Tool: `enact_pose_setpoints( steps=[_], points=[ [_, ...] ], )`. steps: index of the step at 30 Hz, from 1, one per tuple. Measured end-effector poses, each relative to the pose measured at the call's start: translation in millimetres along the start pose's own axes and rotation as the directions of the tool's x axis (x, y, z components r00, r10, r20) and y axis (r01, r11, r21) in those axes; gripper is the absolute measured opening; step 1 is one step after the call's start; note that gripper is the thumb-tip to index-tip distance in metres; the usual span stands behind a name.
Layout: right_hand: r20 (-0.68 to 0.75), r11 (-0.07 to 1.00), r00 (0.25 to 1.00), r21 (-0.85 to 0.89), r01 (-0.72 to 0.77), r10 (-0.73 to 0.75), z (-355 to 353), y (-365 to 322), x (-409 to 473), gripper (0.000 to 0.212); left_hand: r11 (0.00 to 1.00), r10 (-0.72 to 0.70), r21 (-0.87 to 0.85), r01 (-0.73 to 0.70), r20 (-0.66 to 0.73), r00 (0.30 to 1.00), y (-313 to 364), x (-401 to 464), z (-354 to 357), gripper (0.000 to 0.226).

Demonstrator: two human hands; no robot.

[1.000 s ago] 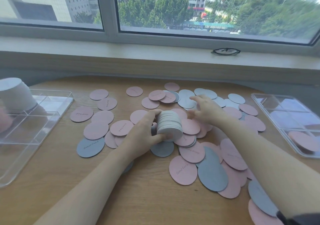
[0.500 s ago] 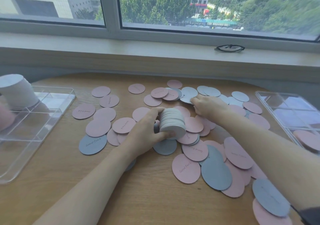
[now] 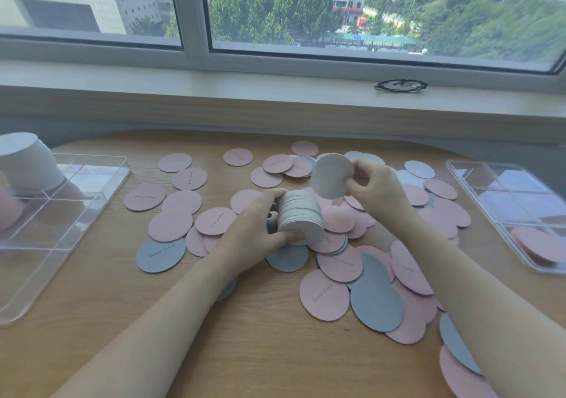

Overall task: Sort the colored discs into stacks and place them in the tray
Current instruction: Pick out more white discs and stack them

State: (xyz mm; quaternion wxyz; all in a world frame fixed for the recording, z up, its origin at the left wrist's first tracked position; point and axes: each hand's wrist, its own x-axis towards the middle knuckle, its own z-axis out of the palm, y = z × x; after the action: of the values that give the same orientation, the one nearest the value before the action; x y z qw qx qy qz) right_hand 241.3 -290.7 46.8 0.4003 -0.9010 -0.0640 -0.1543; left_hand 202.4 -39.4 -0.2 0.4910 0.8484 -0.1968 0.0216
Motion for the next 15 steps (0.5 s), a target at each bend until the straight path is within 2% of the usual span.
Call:
enact_pose_setpoints(
  steps=[2, 7, 9, 11, 13, 15],
  points=[
    [0.064, 0.982, 0.996, 0.172, -0.075, 0.064, 7, -5, -9, 0.009, 1.0, 0.005, -0.016, -0.005, 0.005, 1.0, -1, 0, 0, 0.062],
    [0.204, 0.952, 0.978, 0.288, -0.099, 0.04, 27, -17, -32, 0.016, 0.998, -0.009, -0.068, 0.009, -0.002, 1.0, -3, 1, 2, 0.076],
    [0.267, 0.975, 0.964, 0.217, -0.052, -0.008, 34, -14, -35, 0.022, 0.998, -0.031, -0.059, 0.031, 0.007, 0.999, -1, 1, 1, 0.092],
    [0.293, 0.995, 0.955, 0.097, 0.026, -0.053, 38, -12, -35, 0.032, 1.0, -0.021, -0.015, 0.022, 0.048, 0.999, -2, 2, 0, 0.098],
    [0.316, 0.997, 0.946, 0.021, 0.076, -0.078, 38, -12, -36, 0.056, 0.999, -0.018, 0.029, 0.016, 0.081, 0.997, -1, 2, 1, 0.095],
    [0.35, 0.994, 0.93, 0.018, 0.109, -0.109, 38, -14, -39, 0.083, 0.999, -0.014, 0.043, 0.01, 0.083, 0.996, 2, 1, 1, 0.094]
  ],
)
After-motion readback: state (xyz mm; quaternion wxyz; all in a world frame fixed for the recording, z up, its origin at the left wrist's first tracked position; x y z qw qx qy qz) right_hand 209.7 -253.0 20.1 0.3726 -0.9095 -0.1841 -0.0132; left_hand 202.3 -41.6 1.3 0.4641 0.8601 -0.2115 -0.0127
